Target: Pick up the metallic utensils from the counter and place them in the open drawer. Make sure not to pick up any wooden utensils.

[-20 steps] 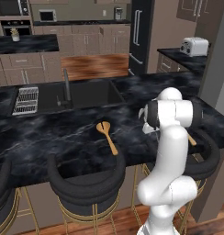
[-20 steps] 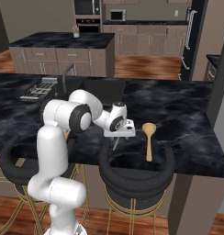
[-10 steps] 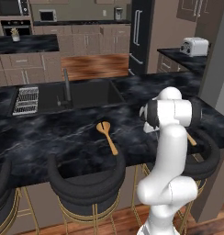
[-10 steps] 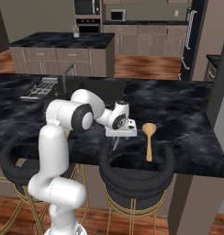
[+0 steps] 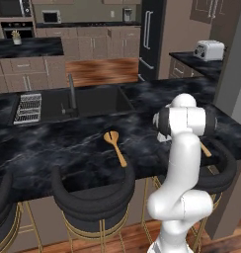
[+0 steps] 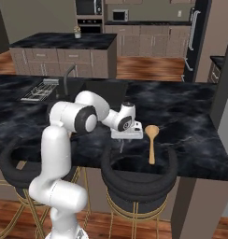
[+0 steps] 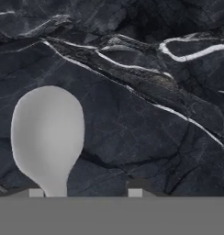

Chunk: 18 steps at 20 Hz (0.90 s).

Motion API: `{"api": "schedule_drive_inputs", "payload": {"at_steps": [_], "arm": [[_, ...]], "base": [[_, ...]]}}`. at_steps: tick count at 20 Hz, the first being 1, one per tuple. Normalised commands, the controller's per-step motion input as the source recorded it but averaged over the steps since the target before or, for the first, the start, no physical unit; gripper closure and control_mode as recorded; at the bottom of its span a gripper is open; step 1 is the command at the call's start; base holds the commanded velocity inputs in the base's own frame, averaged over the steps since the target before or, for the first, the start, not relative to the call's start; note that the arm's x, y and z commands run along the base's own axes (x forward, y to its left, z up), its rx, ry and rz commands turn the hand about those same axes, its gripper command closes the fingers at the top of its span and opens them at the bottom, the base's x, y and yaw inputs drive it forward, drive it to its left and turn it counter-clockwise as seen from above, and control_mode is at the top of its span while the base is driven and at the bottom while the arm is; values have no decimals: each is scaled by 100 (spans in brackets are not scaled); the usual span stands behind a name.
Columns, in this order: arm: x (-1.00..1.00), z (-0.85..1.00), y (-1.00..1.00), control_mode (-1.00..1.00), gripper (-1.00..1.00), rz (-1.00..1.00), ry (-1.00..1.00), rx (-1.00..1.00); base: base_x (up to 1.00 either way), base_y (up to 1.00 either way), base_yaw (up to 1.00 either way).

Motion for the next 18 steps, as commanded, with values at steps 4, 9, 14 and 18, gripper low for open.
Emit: {"api": "schedule_drive_inputs", "payload": {"at_steps": [4, 9, 14, 18], "arm": [[1, -61, 0, -100, 100, 0, 0, 0], [0, -55, 0, -100, 100, 0, 0, 0], [-30, -22, 0, -100, 100, 0, -3, 1], [-69, 14, 4, -100, 100, 0, -13, 7]], "base": [[0, 0, 0], [0, 0, 0], [0, 0, 0], [0, 0, 0]]}}
